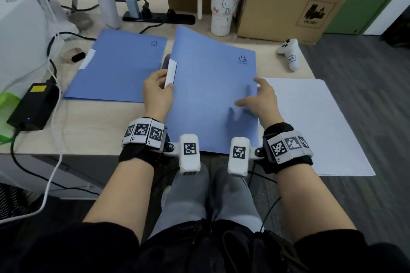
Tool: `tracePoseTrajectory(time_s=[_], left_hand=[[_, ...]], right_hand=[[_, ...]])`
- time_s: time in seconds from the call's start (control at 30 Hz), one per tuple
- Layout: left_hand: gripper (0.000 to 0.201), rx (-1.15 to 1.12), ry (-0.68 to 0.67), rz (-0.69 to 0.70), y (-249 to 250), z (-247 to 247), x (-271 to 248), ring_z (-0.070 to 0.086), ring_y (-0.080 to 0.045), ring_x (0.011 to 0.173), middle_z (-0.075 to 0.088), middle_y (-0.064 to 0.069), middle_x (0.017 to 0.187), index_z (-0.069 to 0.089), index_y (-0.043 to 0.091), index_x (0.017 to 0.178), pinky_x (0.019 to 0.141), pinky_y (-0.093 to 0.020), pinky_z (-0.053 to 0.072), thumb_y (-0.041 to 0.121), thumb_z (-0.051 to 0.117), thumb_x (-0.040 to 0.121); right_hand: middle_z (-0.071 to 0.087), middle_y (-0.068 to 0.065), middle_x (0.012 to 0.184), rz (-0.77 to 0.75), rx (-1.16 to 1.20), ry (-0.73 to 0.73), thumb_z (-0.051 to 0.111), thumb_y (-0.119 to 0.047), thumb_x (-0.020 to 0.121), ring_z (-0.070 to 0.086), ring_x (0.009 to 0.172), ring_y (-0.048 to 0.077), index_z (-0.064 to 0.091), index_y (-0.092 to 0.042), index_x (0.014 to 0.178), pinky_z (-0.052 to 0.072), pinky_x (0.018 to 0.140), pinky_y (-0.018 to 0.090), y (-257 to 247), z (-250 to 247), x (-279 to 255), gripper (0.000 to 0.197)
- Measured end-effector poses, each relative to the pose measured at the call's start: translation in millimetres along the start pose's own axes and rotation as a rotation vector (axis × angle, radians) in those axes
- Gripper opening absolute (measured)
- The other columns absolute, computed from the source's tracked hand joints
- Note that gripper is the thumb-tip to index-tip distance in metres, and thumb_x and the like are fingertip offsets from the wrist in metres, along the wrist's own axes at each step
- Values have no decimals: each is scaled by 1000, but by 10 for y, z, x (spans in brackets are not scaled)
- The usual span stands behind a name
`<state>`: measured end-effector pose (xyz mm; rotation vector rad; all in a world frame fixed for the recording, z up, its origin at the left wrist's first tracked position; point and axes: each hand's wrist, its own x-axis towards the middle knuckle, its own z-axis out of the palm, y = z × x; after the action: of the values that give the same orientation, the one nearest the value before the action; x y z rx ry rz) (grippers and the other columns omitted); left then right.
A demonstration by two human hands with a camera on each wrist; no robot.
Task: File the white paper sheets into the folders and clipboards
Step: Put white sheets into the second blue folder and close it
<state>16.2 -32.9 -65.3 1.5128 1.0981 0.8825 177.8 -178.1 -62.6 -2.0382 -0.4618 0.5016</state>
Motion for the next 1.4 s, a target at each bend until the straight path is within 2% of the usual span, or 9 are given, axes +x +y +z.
tracePoseTrajectory(time_s=[0.13, 0.37, 0.47, 0.57, 0.7, 0.83, 0.93, 1.2, 1.4], left_hand=[[38, -157, 68, 71, 119, 26, -114, 56, -4, 100, 59, 2, 110, 55, 5, 124, 92, -26, 49, -8, 47, 88], [46, -371, 11, 73, 109, 104, -235, 64, -20, 102, 56, -15, 134, 50, 5, 132, 68, -6, 46, -11, 47, 89], [50, -359, -57, 54, 48, 97, -271, 63, 10, 76, 65, 1, 111, 44, 6, 137, 72, -6, 48, -12, 45, 90], [55, -262, -123, 64, 7, 34, -249, 61, 11, 72, 73, 20, 86, 43, 10, 140, 82, -13, 51, -12, 46, 89], [58, -169, -208, 114, 34, -84, -191, 63, -2, 85, 52, -14, 140, 41, 13, 141, 94, -29, 51, -12, 45, 89], [57, -143, -232, 72, 53, -159, -158, 64, 6, 67, 65, -8, 113, 41, 14, 141, 74, -15, 55, -11, 44, 90], [53, -59, -267, 29, 83, -317, -142, 60, -9, 59, 66, -4, 82, 46, 21, 138, 63, -19, 57, -7, 41, 93], [28, -203, -64, -1, 71, -518, 95, 61, -4, 53, 61, -7, 76, 58, 2, 117, 62, -19, 57, -2, 56, 90], [17, -540, 142, -62, 139, -493, 222, 60, -10, 62, 57, -6, 80, 53, 8, 103, 68, -20, 56, 0, 59, 89]], right_hand=[[56, 4, 120, -77, 178, 206, 72, -11, 73, 57, 111, 25, 42, -15, 136, 49, 93, 38, -41, -184, -19, 69], [65, 1, 90, -75, 370, 244, 56, -13, 87, 60, 84, 17, 64, -10, 104, 48, 80, 30, 1, -263, -75, 19], [62, 1, 77, -121, 407, 310, 54, -8, 87, 55, 73, 16, 63, -17, 91, 49, 73, 30, 39, -231, -110, 13], [54, -7, 64, -147, 436, 365, 54, -5, 85, 47, 64, 12, 63, -20, 80, 43, 66, 23, 40, -218, -122, 18], [34, -18, 41, -121, 457, 417, 55, -2, 82, 27, 50, 8, 51, -27, 54, 30, 54, 18, 19, -224, -137, 38], [44, -14, 52, -127, 483, 446, 56, -2, 81, 33, 59, 12, 63, -22, 68, 37, 60, 19, -19, -210, -142, 25], [50, -13, 59, -132, 483, 456, 55, -2, 82, 40, 63, 10, 67, -21, 80, 40, 65, 20, -21, -239, -153, 22], [61, -2, 79, -160, 533, 338, 51, 3, 83, 46, 74, 13, 67, -16, 85, 44, 70, 23, -88, -241, -134, 24], [64, -5, 83, -106, 573, 306, 50, 7, 85, 52, 69, 3, 68, -5, 108, 46, 67, 12, -44, -315, -102, 31]])
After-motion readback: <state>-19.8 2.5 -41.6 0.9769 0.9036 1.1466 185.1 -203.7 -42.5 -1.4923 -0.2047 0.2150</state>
